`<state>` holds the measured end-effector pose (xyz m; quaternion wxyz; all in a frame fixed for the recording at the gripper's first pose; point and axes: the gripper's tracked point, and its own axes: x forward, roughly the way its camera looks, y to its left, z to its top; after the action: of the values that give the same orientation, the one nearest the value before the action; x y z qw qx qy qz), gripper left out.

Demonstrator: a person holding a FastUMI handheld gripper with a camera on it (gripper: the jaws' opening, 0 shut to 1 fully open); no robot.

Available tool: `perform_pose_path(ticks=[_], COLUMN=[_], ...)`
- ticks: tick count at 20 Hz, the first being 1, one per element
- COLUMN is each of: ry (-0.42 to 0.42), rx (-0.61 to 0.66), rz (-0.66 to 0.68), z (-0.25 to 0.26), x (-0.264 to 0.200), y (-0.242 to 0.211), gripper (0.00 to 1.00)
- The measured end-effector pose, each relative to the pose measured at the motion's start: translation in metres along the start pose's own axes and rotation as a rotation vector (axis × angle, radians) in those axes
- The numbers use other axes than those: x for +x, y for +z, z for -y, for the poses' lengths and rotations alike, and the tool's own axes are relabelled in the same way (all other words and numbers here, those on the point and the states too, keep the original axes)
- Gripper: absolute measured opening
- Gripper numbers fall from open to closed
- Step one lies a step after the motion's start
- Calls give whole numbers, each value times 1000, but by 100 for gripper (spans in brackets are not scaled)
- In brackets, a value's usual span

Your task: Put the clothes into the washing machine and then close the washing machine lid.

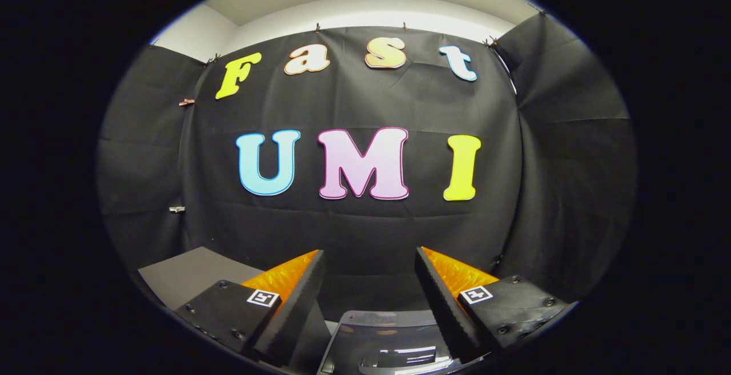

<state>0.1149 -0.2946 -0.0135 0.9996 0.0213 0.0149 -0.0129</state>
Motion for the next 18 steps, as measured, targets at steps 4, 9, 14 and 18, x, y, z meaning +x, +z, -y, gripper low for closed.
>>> perform_pose_path(ticks=[4, 9, 14, 18], ry=[0, -10, -17, -13], rx=[-2, 8, 18, 11], rz=[5, 11, 18, 17], z=[1, 2, 3, 3], x=[0, 1, 1, 1], y=[2, 1, 1, 2], gripper=[99, 99, 99, 99])
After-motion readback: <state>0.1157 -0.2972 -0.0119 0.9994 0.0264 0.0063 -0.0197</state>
